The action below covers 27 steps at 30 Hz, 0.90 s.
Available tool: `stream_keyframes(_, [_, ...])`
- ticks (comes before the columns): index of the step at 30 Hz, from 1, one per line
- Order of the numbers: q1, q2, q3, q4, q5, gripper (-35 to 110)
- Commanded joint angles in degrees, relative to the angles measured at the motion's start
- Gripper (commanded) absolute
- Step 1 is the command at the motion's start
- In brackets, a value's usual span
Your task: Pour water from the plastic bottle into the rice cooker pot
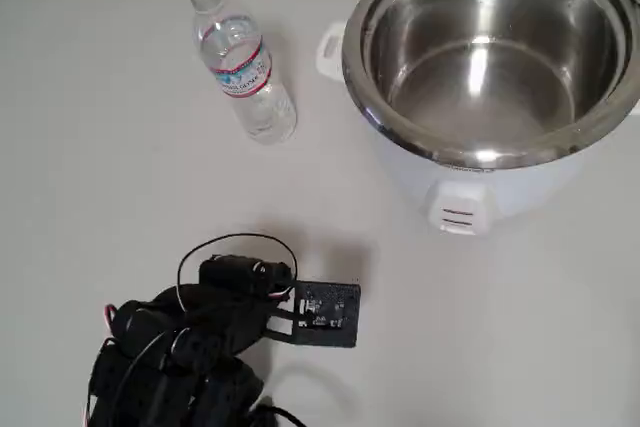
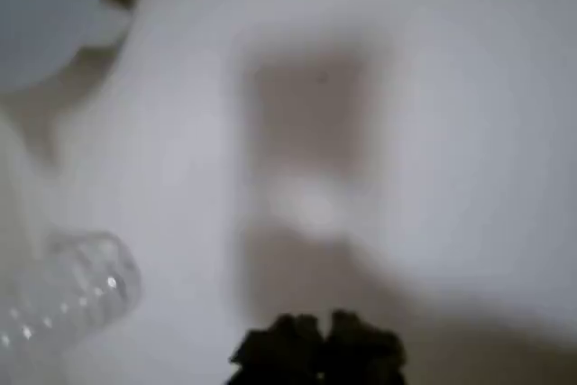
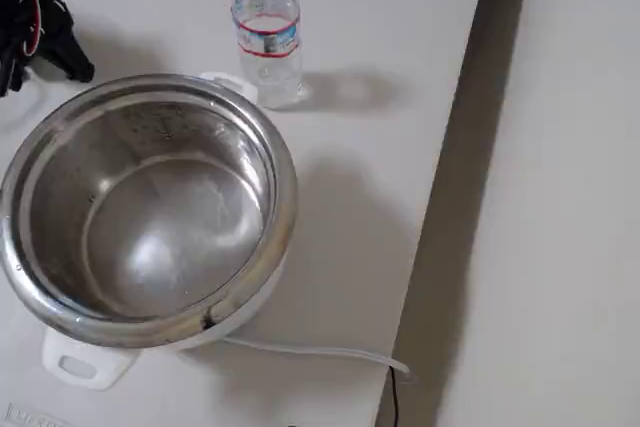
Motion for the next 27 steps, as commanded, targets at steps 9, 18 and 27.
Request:
stream_keyframes(9, [-8.88, -0.26, 2.11, -4.31, -43.24, 0])
stream_keyframes(18, [-20.3, -0.18, 1.58, -35.86, -68.64, 20])
stream_keyframes(27, [-19.34, -35.42, 1.85, -87.8, -79.8, 48])
